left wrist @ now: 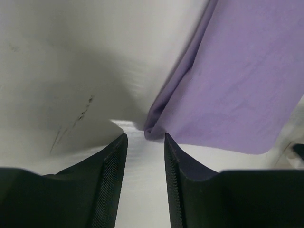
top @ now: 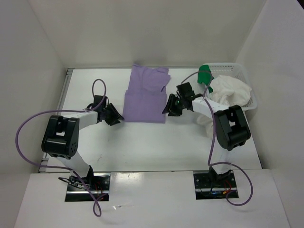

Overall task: Fold and stack the t-shirts
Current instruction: Grab one side of the 2/3 rectangular tshirt with both arms

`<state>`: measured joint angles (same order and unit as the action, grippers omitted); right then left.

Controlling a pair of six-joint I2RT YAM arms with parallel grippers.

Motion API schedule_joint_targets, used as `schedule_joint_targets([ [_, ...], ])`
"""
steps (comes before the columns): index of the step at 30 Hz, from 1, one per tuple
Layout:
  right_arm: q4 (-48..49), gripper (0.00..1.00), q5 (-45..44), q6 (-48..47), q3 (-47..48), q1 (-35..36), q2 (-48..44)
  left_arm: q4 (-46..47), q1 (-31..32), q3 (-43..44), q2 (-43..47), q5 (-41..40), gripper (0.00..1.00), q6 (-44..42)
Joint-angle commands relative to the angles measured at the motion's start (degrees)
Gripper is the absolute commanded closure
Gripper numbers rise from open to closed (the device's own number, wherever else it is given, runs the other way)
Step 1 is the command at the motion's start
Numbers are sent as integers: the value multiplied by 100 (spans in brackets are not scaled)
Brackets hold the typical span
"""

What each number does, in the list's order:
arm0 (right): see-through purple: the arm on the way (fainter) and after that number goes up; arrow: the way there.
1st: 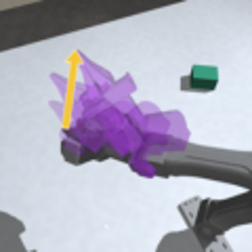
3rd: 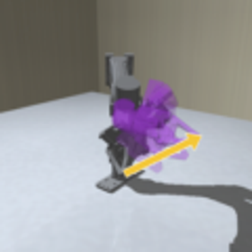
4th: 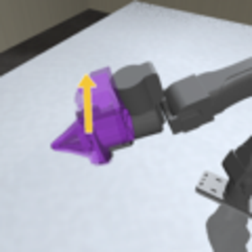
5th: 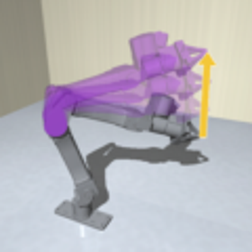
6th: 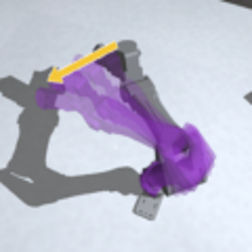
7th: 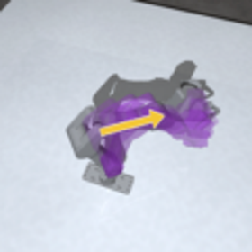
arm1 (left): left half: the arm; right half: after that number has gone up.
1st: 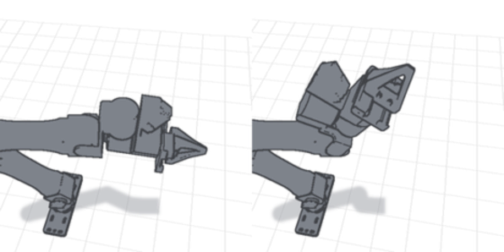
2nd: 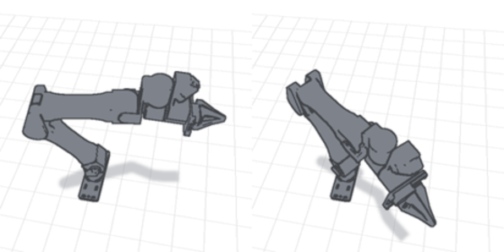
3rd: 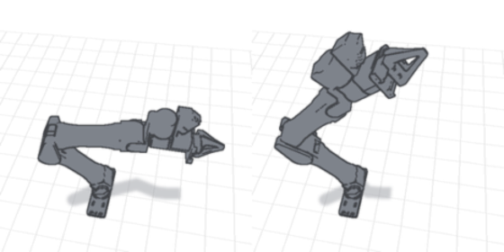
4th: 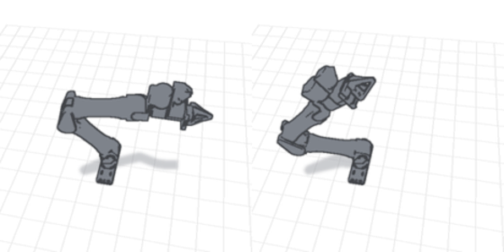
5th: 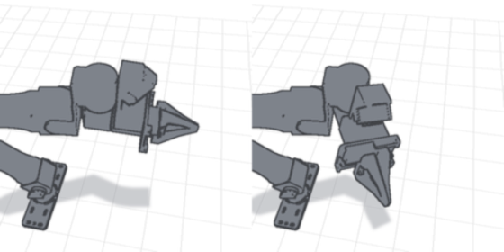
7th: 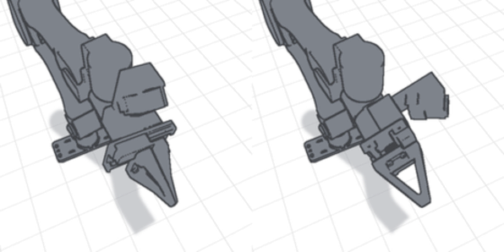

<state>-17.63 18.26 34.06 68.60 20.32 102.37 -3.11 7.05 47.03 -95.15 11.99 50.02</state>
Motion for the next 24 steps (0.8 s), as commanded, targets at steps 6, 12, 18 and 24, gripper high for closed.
schedule_joint_targets([
  [6, 1339, 44, 600, 610, -1103, 16, 205, 311, 16, -53, -363, -12, 61, 61],
  [12, 1621, 47, 494, 900, -1226, 16, 424, 426, 16, -54, -416, 155, 71, 113],
  [18, 1772, 77, 424, 1050, -1402, 16, 477, 426, 16, 0, -363, 268, 90, 8],
  [24, 1658, 99, 372, 1050, -1576, 131, 268, 303, 16, -53, -249, 410, 99, -123],
])
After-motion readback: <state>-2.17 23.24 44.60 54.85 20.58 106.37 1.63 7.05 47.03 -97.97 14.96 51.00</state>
